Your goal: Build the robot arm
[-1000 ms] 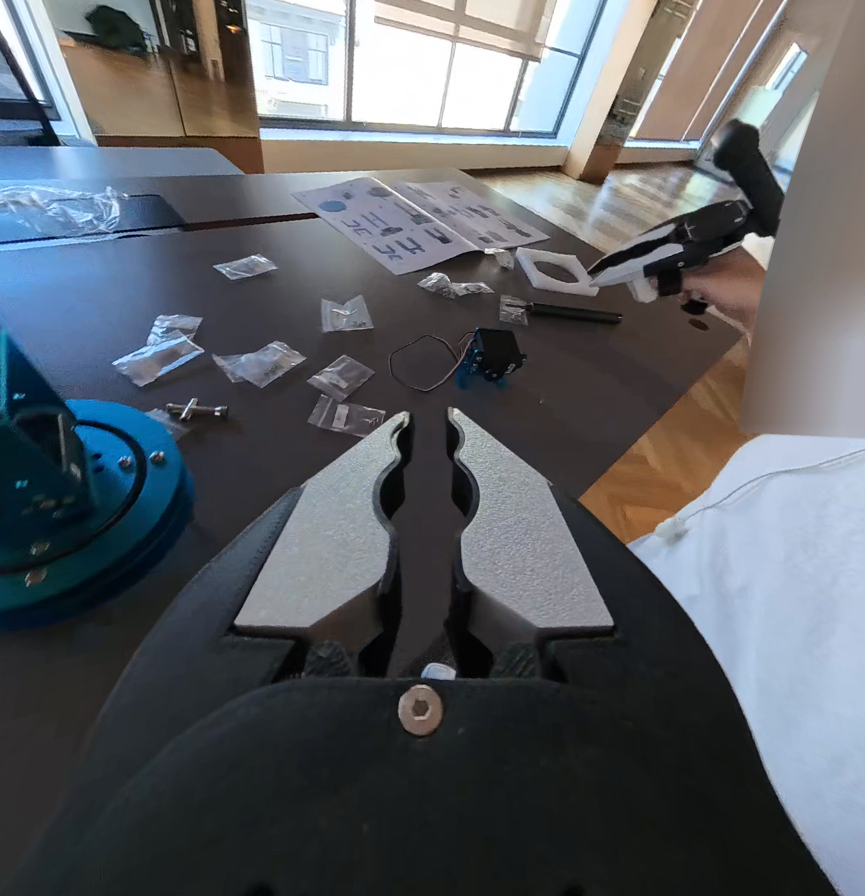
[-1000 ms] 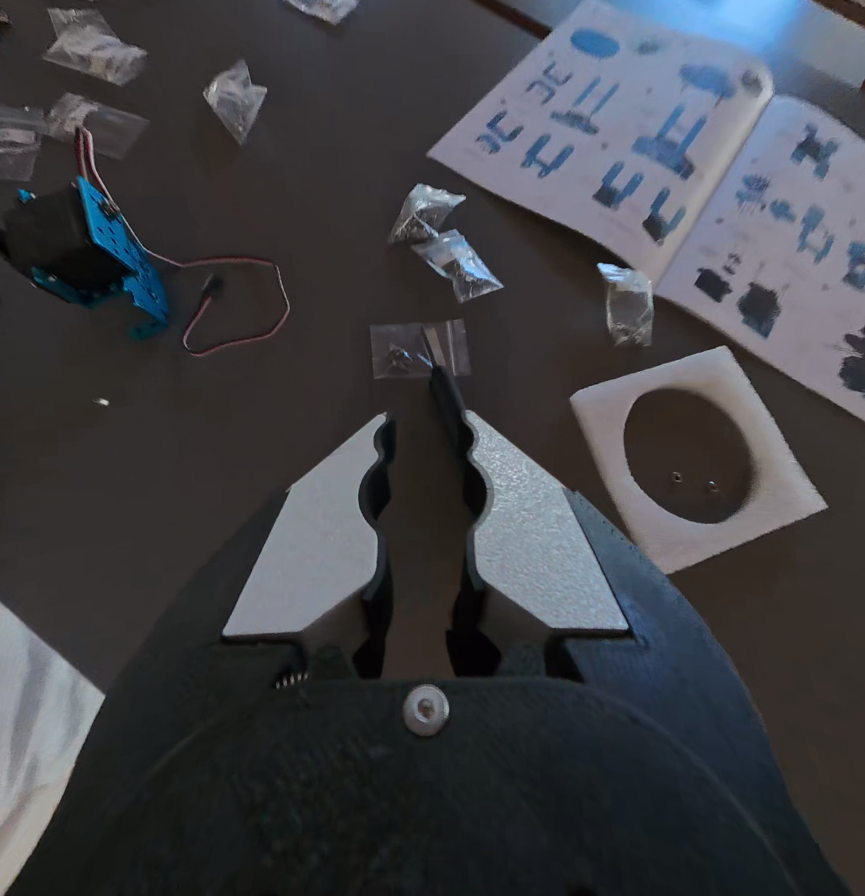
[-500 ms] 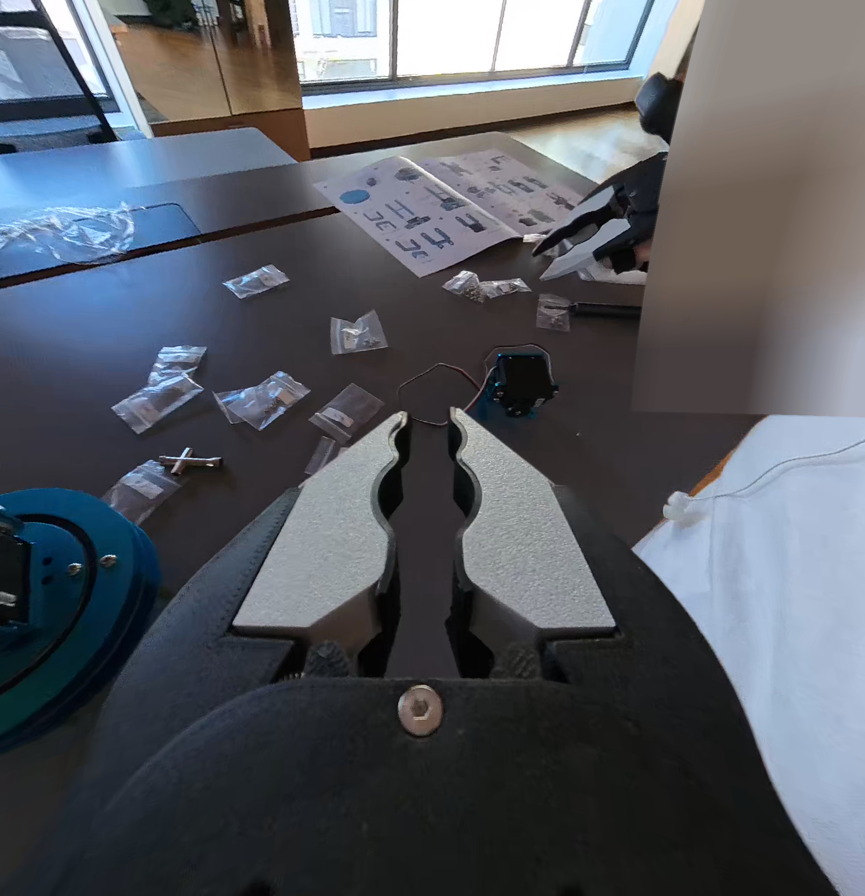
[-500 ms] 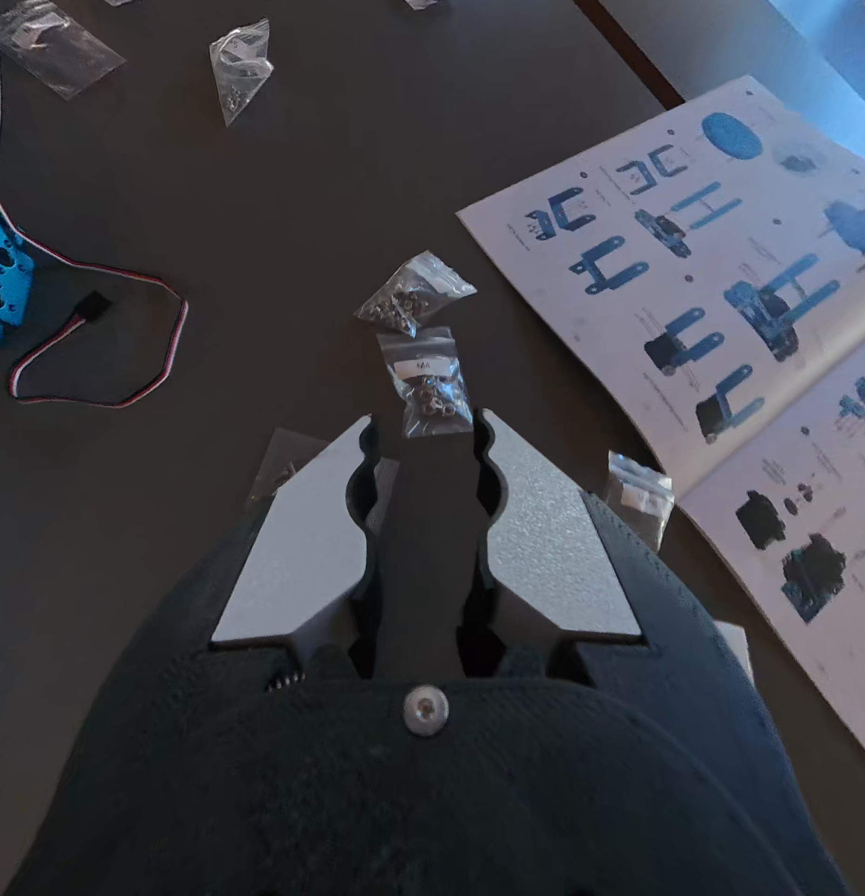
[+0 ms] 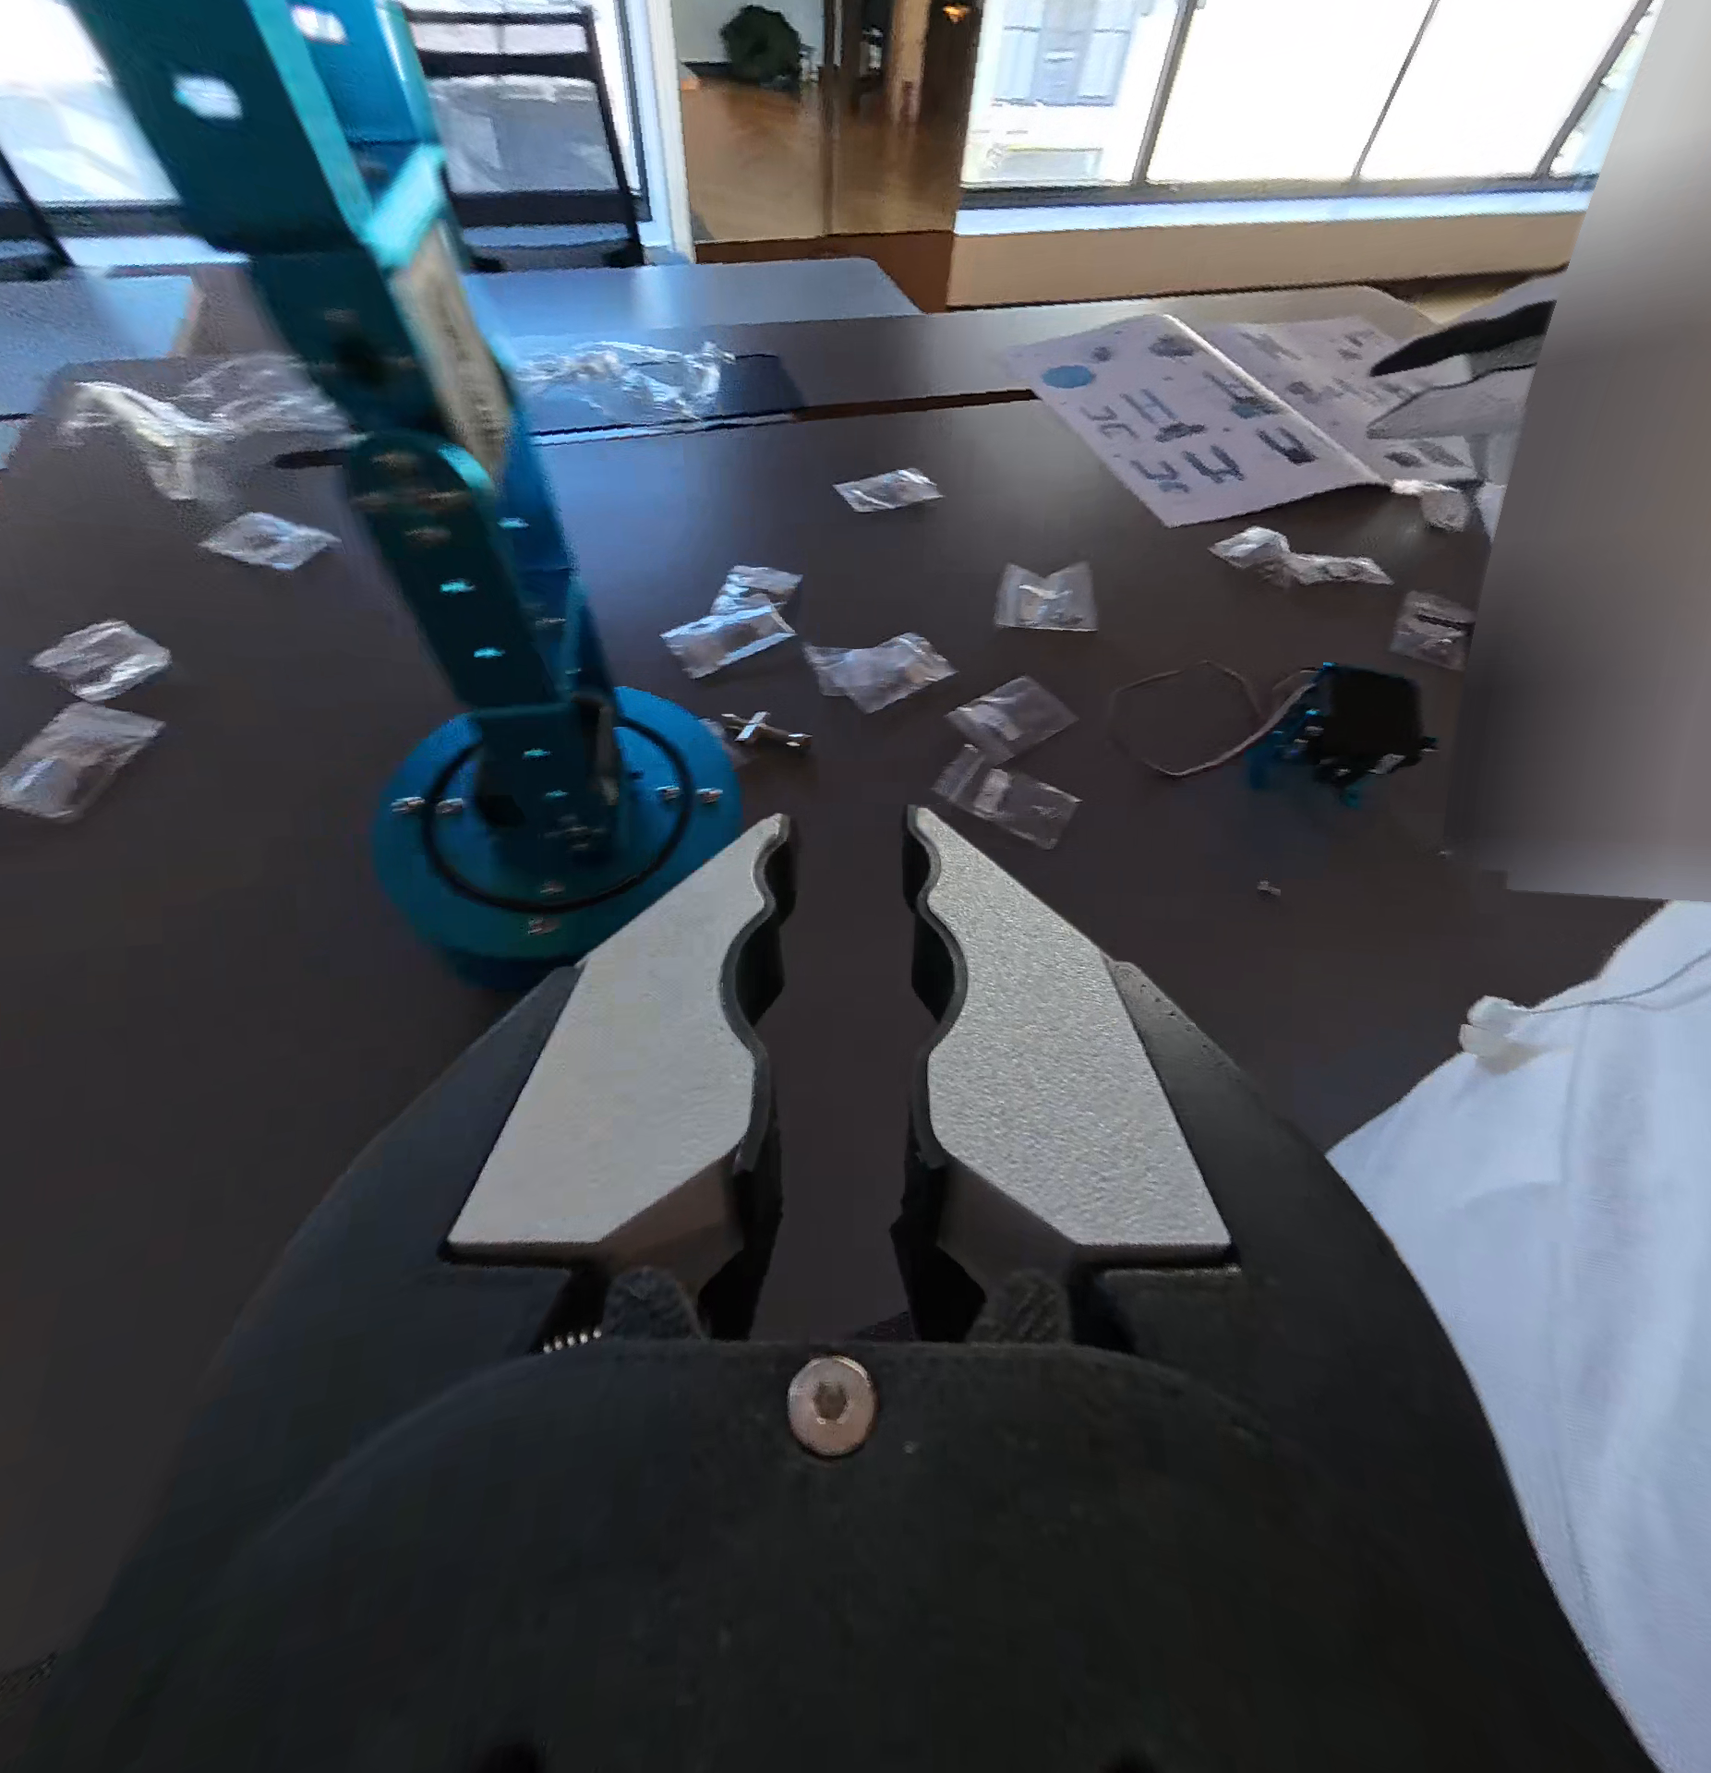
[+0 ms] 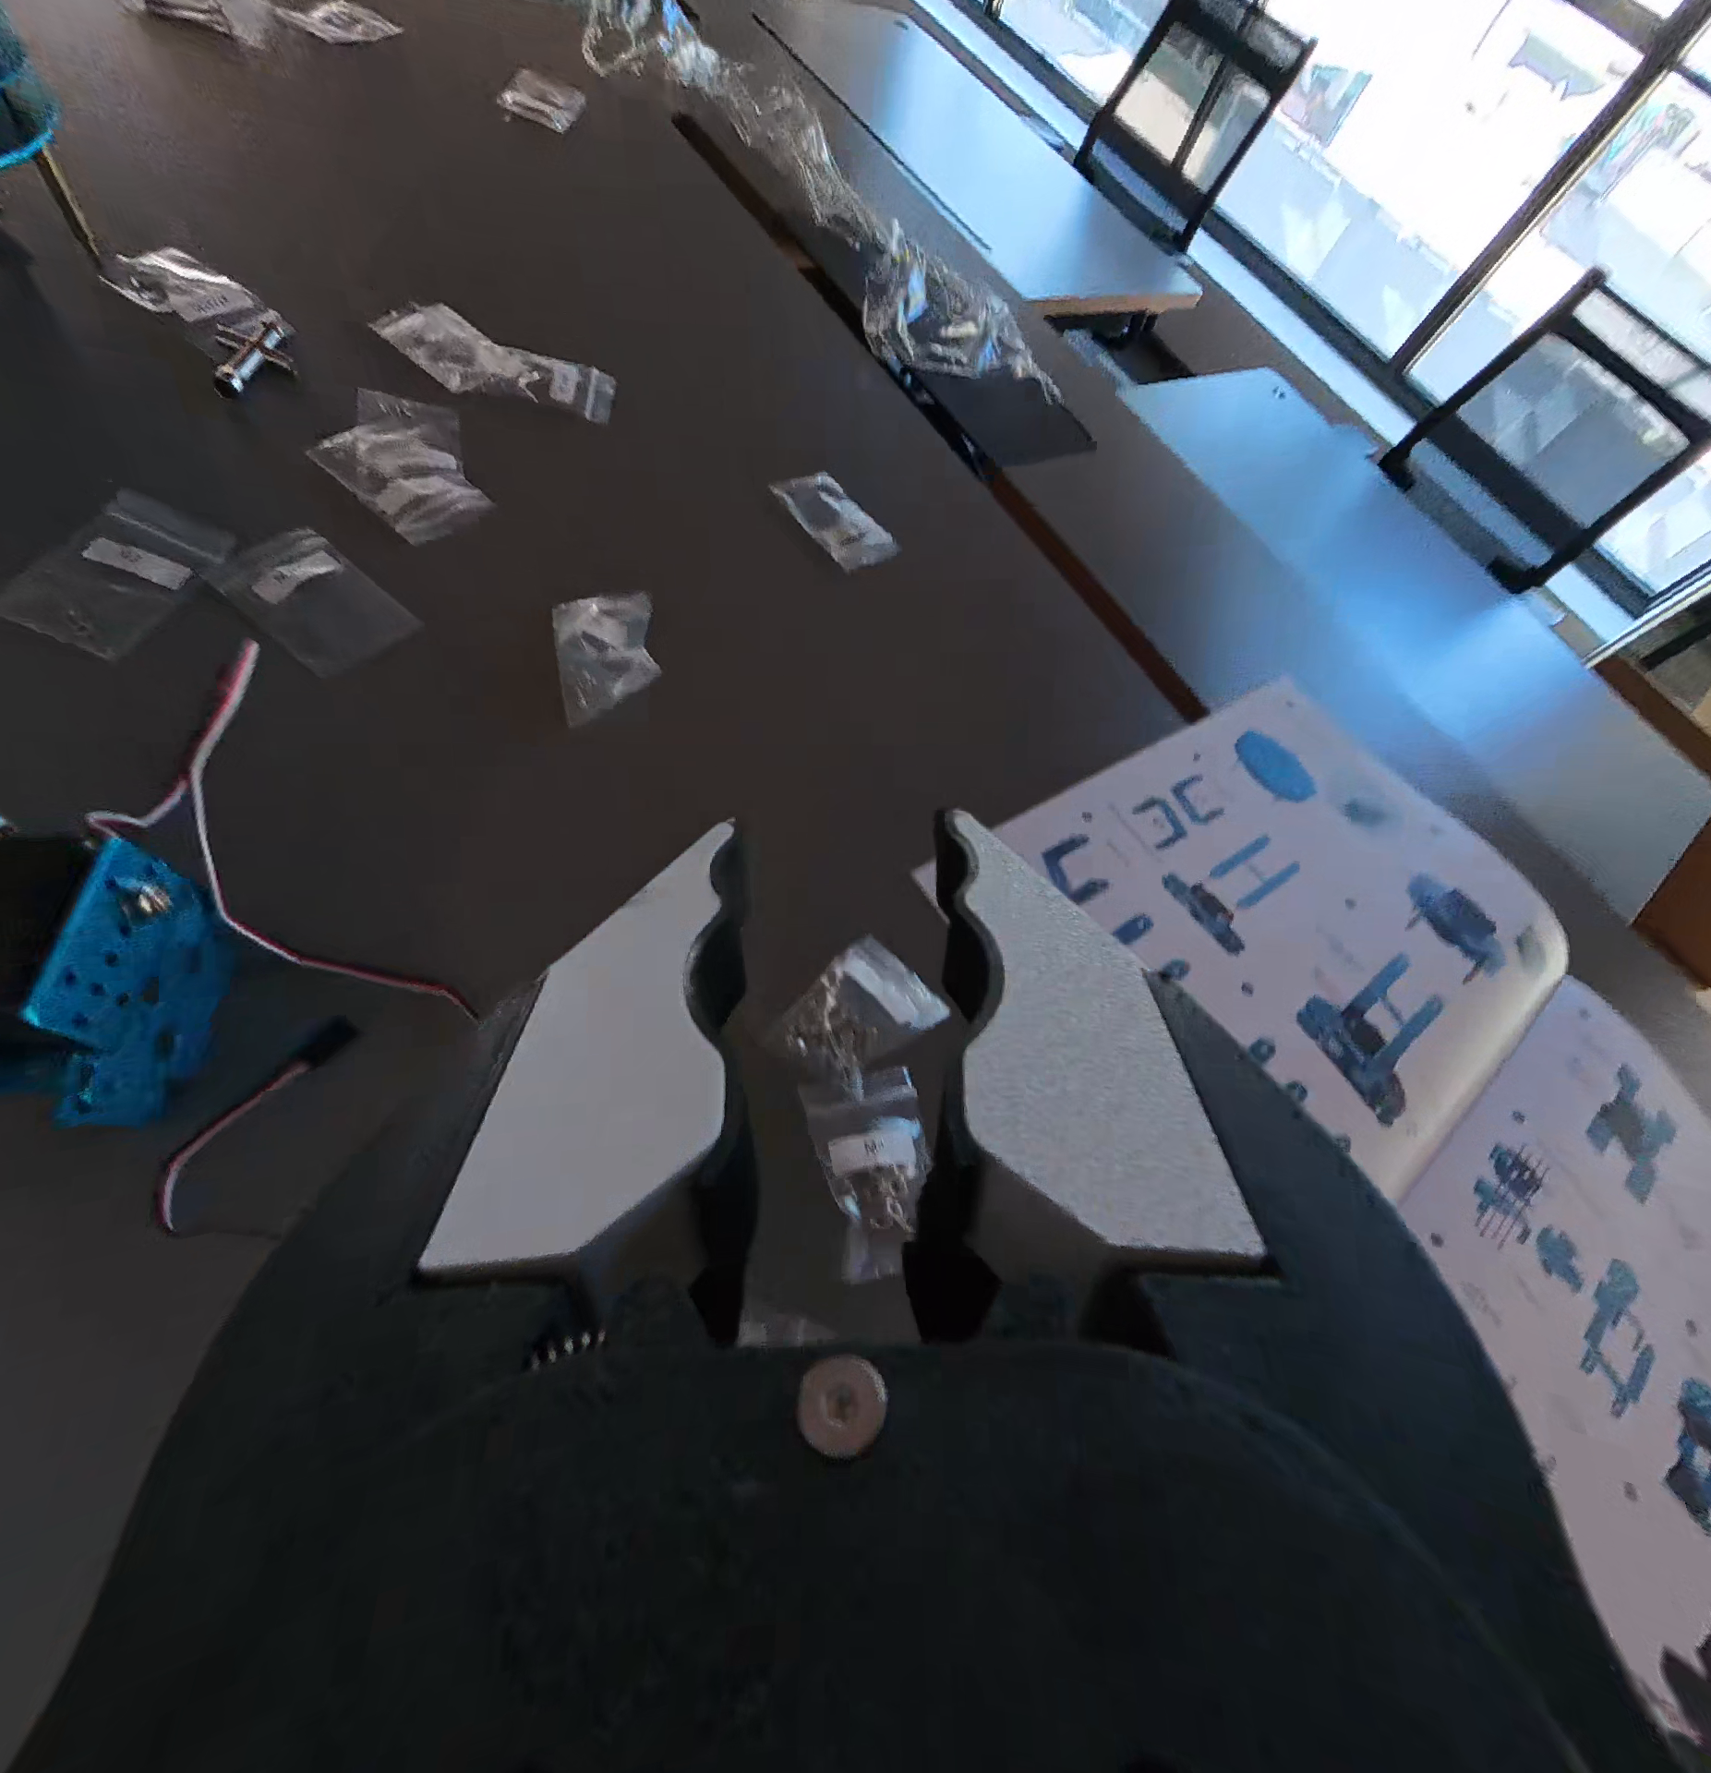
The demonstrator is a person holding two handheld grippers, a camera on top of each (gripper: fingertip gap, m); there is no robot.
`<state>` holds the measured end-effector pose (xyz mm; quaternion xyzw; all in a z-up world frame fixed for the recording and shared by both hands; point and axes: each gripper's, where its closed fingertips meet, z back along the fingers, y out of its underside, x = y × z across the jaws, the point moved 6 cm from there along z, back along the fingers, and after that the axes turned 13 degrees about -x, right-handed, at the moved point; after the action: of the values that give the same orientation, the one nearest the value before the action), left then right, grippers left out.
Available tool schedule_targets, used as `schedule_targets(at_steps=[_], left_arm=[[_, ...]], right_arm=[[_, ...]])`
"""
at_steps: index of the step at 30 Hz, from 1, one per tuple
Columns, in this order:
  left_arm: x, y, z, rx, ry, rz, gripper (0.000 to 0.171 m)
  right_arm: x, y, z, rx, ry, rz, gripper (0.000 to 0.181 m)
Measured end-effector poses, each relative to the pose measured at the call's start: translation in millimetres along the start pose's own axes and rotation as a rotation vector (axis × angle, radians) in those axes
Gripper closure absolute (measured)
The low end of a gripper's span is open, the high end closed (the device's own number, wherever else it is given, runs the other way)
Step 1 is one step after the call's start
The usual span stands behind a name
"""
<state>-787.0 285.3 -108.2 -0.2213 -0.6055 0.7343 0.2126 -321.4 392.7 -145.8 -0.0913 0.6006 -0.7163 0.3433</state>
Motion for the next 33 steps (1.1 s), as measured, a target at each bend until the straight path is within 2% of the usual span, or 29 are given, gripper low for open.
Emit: schedule_targets(at_steps=[6,11,13,15,18,20,24,28,33], left_arm=[[73,-1,25,-0.062,-0.009,0.029,0.149],[146,8,43,-0.011,0.078,-0.031,0.149],[179,7,50,0.034,0.098,-0.070,0.148],[209,3,56,0.040,0.114,-0.120,0.149],[244,-4,53,0.038,0.145,-0.142,0.150],[256,-10,47,0.019,0.170,-0.131,0.150],[260,-20,33,-0.039,0.190,-0.114,0.151],[257,-17,18,-0.055,0.146,-0.040,0.151],[248,-15,7,-0.024,0.133,0.043,0.150]], right_arm=[[59,-58,-26,-0.067,0.011,0.043,0.143],[116,-92,-46,-0.095,0.124,0.073,0.141],[139,-93,-61,-0.082,0.147,-0.022,0.135],[164,-86,-79,-0.011,0.119,-0.159,0.132],[198,-73,-90,0.153,0.136,-0.166,0.138],[218,-68,-90,0.213,0.139,-0.158,0.144],[246,-56,-96,0.258,0.066,-0.287,0.147],[242,-49,-100,0.286,0.026,-0.257,0.146],[228,-56,-108,0.187,-0.030,-0.238,0.149]])
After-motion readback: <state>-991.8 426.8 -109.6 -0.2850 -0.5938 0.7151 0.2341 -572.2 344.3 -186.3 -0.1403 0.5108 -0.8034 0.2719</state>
